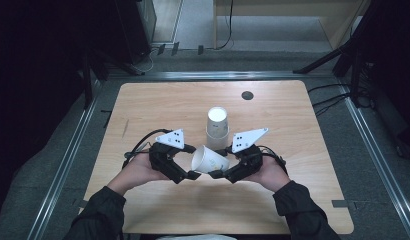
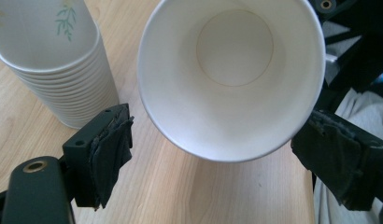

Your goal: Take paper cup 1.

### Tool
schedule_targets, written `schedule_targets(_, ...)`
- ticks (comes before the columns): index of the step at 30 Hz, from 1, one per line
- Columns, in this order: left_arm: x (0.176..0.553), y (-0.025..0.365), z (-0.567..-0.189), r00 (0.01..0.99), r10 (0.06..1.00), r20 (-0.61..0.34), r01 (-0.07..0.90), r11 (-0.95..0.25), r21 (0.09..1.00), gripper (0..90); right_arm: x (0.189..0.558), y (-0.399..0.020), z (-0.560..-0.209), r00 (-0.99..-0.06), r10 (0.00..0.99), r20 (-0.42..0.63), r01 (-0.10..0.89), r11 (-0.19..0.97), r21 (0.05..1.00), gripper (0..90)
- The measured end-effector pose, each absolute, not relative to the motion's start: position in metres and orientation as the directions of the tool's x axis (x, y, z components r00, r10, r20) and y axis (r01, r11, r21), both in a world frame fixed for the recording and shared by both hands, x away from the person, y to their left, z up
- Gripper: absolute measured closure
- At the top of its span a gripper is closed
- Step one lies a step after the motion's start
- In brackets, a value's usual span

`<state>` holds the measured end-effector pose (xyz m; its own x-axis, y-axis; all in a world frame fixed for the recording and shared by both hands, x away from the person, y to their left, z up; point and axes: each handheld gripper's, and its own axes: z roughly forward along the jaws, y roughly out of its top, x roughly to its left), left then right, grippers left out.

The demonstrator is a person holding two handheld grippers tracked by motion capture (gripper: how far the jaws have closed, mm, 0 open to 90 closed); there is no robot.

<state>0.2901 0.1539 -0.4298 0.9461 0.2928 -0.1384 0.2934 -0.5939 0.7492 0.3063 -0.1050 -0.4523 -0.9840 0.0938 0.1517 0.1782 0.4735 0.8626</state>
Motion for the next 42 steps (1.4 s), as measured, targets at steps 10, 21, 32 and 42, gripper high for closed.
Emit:
schedule_targets(10, 0.287, 0.15, -0.432, 0.94, 0.285, -0.189, 0.311, -0.484, 0.818, 12.9, 0.307, -0.107, -0.453, -0.98, 0.086, 0.179, 0.198, 0.442, 0.875, 32.8)
schedule_targets(21, 0.288, 0.148, -0.431, 0.938, 0.272, -0.214, 0.321, -0.45, 0.833, 15.3, 0.306, -0.099, -0.455, -0.978, 0.054, 0.202, 0.205, 0.437, 0.876, 32.8)
schedule_targets(32, 0.288, 0.15, -0.431, 0.936, 0.274, -0.222, 0.329, -0.453, 0.829, 22.9, 0.305, -0.098, -0.457, -0.979, 0.047, 0.198, 0.197, 0.453, 0.869, 33.0)
schedule_targets(42, 0.288, 0.152, -0.426, 0.937, 0.274, -0.219, 0.325, -0.442, 0.836, 23.6, 0.305, -0.098, -0.456, -0.979, 0.055, 0.197, 0.2, 0.458, 0.866, 22.7)
